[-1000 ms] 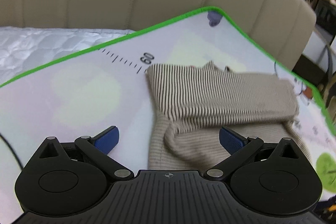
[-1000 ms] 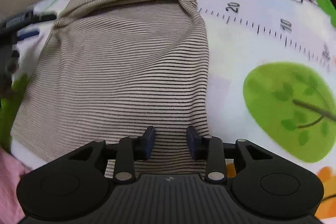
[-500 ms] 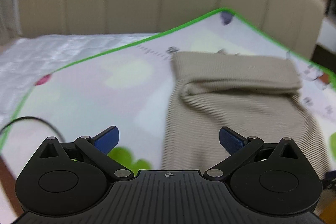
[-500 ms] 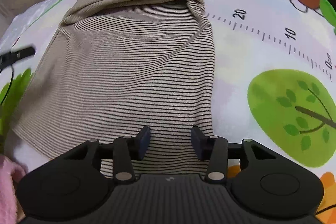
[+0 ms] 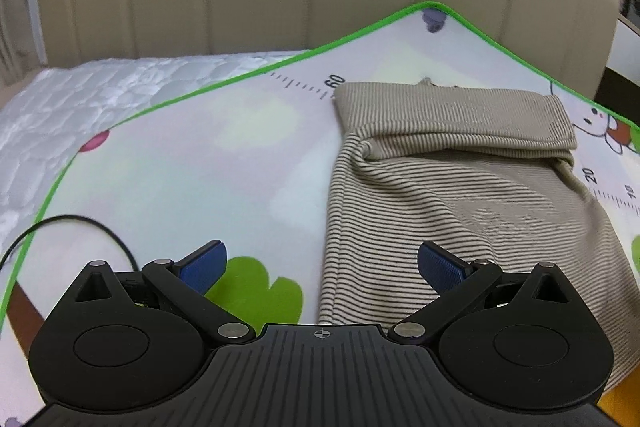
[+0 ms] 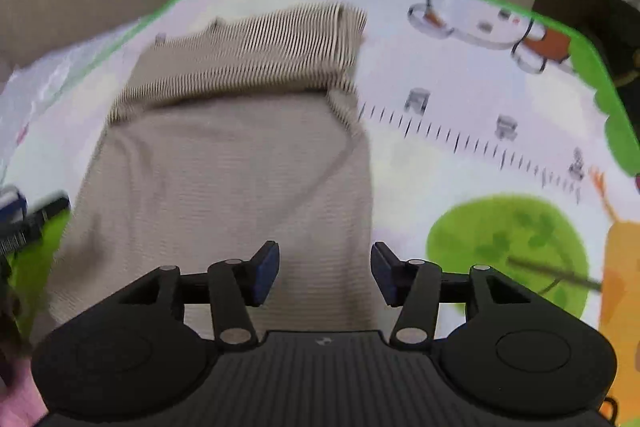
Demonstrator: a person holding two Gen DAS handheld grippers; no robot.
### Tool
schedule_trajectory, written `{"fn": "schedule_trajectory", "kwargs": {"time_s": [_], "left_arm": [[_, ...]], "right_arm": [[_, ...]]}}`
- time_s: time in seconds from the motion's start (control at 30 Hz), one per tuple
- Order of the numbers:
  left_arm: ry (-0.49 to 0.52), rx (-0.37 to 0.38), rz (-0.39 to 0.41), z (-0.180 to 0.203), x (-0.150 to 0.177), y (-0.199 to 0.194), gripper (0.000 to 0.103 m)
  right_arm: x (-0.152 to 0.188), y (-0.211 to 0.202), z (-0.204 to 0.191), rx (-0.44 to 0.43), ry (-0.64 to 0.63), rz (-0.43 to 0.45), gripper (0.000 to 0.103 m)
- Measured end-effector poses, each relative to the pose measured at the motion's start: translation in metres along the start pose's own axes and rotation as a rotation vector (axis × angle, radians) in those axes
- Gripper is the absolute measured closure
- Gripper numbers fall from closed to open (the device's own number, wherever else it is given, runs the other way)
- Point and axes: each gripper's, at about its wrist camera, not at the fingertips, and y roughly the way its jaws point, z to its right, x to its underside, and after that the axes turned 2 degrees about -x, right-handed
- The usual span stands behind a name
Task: Fold clothes
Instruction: 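Raise both open grippers away from the folded shirt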
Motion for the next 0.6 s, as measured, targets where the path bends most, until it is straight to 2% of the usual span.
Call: {"fn": "schedule_trajectory", "kwargs": {"time_s": [0.07,0.17,0.23,0.33,0.43,0.53,0.6], "left_arm": [[0.009,0.000,-0.011,0.003,0.001,0.003,0.000],[0.025,0.007,-0.018,0.007,0.001,0.007,0.000],[0.030,0.017,-0.001,0.008,0.000,0.005,0.000],[0.003,0.050,0.053,0.004,-0.004,-0.004,0.000],[-0.044,0.104,0.083,0.003,-0.017,-0.004,0.000],[-0.079,0.165,0.095,0.010,-0.037,0.004,0.000],[-0.041,0.197,0.101,0.028,-0.053,0.017,0.000]], "right_arm": [[-0.005,-0.003,0.000,-0.014,0.010,0.044,0.052],[-0.001,0.008,0.003,-0.042,0.032,0.044,0.052],[0.009,0.026,0.007,-0.041,0.034,0.003,0.052],[0.033,0.055,0.016,0.037,-0.006,-0.073,0.052],[0.046,0.047,0.037,-0.016,0.067,-0.013,0.052],[0.044,0.030,0.049,-0.031,0.139,0.047,0.052],[0.039,0.022,0.051,-0.043,0.152,0.090,0.052]]}}
